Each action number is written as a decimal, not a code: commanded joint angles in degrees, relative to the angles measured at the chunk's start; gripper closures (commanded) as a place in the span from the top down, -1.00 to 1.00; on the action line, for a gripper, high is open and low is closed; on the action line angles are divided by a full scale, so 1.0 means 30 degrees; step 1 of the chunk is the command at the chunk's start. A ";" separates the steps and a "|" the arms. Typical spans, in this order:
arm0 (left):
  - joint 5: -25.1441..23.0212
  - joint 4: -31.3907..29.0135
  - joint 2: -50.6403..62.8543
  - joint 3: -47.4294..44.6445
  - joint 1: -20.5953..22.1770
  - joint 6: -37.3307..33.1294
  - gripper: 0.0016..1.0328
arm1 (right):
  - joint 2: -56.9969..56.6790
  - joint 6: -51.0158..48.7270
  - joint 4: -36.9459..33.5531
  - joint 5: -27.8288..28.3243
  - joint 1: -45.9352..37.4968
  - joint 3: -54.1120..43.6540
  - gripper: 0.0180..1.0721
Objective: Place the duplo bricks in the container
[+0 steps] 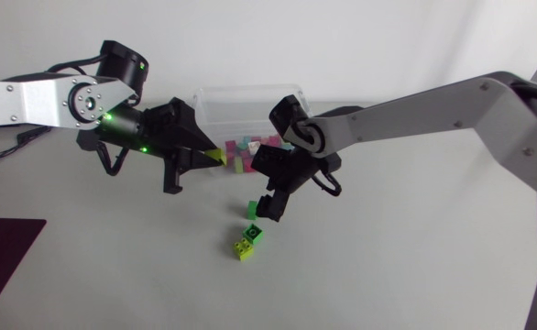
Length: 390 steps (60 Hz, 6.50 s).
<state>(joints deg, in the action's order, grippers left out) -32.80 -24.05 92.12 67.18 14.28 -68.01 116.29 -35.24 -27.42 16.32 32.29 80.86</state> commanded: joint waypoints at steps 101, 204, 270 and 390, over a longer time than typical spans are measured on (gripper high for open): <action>0.2436 0.6787 0.7088 0.9483 -0.0865 1.2269 0.94 | 0.0875 -0.1846 -0.5362 0.0596 -0.0628 0.4863 -0.31; 0.6801 0.2012 0.3894 -0.4668 0.6460 1.0892 0.86 | 0.4625 0.6152 -0.1055 0.0303 -0.3499 1.4824 0.25; 0.7270 -0.0244 -0.1877 -0.4140 0.4321 1.0423 -0.61 | -0.3402 0.9258 -0.2725 -0.2656 0.0134 0.0264 0.91; 0.6508 0.7022 0.9168 1.1006 0.0307 1.6195 0.82 | -0.2933 1.0576 -0.7882 -0.3769 -0.0393 0.4629 -0.31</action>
<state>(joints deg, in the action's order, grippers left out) -14.00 -3.88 117.14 97.30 14.81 -21.45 109.78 -4.23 -49.87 4.67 32.51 92.55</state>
